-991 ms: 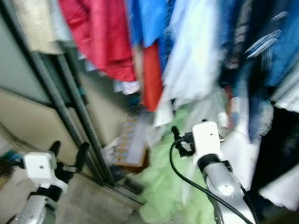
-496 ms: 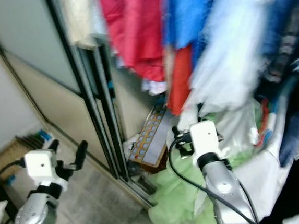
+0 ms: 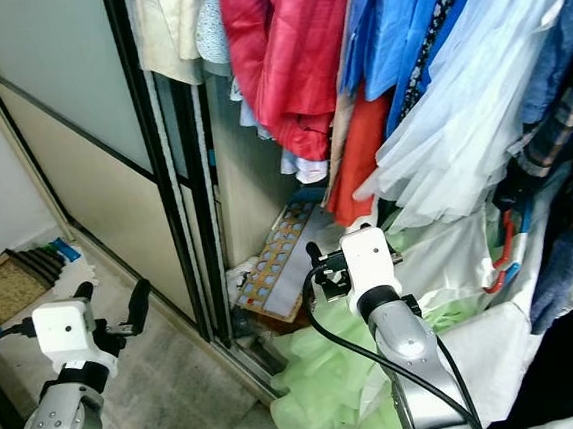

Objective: Clean up the room

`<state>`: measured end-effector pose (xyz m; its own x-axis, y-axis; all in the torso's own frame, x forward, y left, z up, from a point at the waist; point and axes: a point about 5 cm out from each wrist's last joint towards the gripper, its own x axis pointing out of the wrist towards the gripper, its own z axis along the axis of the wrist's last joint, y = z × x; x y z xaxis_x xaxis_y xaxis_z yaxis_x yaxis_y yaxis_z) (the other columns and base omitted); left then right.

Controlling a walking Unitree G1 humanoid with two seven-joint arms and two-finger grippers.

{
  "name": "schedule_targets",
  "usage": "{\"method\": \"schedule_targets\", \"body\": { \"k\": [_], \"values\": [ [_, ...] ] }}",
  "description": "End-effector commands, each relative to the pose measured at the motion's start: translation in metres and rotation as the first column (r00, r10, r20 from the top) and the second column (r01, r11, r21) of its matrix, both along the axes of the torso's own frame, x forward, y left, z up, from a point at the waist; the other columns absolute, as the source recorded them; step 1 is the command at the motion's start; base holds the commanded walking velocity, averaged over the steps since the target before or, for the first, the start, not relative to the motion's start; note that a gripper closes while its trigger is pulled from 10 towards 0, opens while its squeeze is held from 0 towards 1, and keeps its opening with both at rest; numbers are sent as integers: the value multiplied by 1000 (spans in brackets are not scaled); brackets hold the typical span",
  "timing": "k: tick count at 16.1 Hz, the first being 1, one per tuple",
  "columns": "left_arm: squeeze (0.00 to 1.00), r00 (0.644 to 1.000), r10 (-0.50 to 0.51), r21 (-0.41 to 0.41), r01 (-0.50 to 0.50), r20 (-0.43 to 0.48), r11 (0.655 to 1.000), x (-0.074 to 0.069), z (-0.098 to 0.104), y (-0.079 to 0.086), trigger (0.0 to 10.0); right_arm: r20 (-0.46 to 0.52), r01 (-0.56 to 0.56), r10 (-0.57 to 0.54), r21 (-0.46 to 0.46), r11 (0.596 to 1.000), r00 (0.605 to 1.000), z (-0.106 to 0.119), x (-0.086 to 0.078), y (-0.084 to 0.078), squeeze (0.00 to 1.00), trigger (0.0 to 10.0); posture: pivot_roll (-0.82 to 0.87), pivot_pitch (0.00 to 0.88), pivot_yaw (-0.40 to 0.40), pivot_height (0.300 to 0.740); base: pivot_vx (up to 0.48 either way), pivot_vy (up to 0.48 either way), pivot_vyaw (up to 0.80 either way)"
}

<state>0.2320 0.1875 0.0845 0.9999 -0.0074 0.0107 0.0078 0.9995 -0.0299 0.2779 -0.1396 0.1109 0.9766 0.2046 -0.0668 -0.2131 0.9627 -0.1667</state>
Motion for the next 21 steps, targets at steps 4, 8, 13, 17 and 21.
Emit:
{"method": "schedule_targets", "body": {
  "k": [4, 8, 13, 17, 21],
  "values": [
    [0, 999, -11, 21, 10, 30, 1000, 4, 8, -1, 10000, 4, 56, -56, 14, 998, 998, -4, -2, -5, 0, 10000, 35, 0, -77, 740, 0, 0, 0],
    [0, 999, -24, 30, 23, 27, 999, 6, 8, -1, 10000, 1, 81, -81, 2, 997, 997, -6, -4, -6, 0, 10000, 29, 0, -56, 740, 0, 0, 522],
    [0, 999, -36, 26, 36, 22, 999, 7, 8, -4, 10000, -5, 78, -78, -2, 997, 997, -8, -6, -3, 0, 10000, 22, 0, -50, 740, 0, 0, 800],
    [0, 999, -42, 29, 41, 22, 999, 9, 8, -4, 10000, -5, 83, -83, 2, 997, 997, -8, -5, -2, 0, 10000, 26, 0, -47, 740, 0, 0, 800],
    [0, 999, -38, 30, 37, 20, 999, 8, 8, -3, 10000, -8, 113, -113, 44, 993, 994, -9, -5, -2, 0, 10000, 25, 0, -46, 740, 0, 0, 400]
  ]
}}
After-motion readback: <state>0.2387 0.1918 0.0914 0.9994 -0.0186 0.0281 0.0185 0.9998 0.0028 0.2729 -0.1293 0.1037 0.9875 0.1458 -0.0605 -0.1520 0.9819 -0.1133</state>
